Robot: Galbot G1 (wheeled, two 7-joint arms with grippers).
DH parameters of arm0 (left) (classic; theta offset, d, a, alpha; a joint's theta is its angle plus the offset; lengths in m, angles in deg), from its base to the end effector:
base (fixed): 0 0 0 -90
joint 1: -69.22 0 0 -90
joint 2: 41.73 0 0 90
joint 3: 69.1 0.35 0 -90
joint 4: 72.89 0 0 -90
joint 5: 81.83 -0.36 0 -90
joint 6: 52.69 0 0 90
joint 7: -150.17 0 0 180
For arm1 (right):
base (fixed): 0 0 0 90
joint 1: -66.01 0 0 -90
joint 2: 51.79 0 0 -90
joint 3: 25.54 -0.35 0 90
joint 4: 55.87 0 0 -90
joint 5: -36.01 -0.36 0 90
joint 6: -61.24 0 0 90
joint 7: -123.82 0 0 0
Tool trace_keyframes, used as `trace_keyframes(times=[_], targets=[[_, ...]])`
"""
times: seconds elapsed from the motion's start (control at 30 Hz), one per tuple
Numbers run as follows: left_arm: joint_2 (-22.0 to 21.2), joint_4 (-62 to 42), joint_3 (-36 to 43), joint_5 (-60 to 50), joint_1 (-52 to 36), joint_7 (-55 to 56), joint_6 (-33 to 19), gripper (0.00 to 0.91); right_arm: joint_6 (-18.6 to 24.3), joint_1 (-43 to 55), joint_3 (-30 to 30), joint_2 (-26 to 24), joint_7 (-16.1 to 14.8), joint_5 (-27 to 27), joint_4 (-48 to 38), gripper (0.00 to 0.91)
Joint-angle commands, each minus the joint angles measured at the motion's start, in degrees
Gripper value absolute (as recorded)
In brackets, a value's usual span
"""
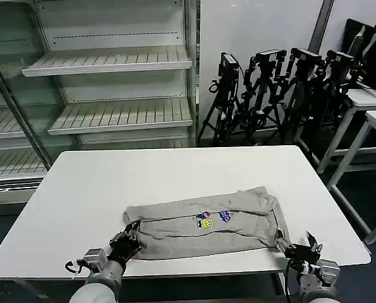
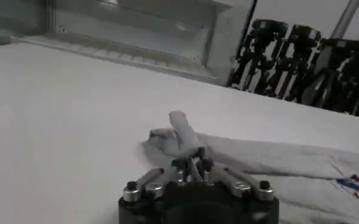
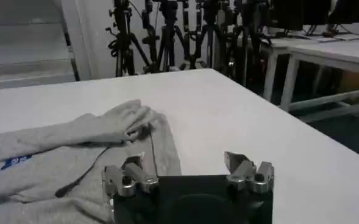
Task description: Fold and organize the clothes.
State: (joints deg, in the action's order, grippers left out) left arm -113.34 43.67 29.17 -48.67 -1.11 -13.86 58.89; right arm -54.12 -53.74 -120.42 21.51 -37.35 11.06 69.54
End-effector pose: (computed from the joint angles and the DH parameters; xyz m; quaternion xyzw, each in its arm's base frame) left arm 0.2348 0.0157 -0.2899 -0.0301 -0.9745 0.1130 0.1914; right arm 0.1902 -0.0645 -0.2564 -0.0934 -0.9784 -0.0288 0.1822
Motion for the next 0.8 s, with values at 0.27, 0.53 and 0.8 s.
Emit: trace_keyframes(times=[0.27, 0.53, 0.8], targets=[[-0.6, 1.5, -1.2, 5.0, -0.6, -0.5, -0.6, 0.010, 0.0, -0.8, -0.3, 0.4, 0.2, 0.0, 0.7, 0.907], [2.5, 4.4, -7.9, 9.6, 2.4, -0.7, -0.5, 0.020, 0.0, -0.9, -0.6, 0.4, 0.2, -0.2, 1.1, 0.907], [8.9, 3.2, -21.0, 18.4, 4.7, -2.0, 1.0, 0.020, 0.1, -0.7, -0.6, 0.1, 0.2, -0.8, 1.3, 0.907]])
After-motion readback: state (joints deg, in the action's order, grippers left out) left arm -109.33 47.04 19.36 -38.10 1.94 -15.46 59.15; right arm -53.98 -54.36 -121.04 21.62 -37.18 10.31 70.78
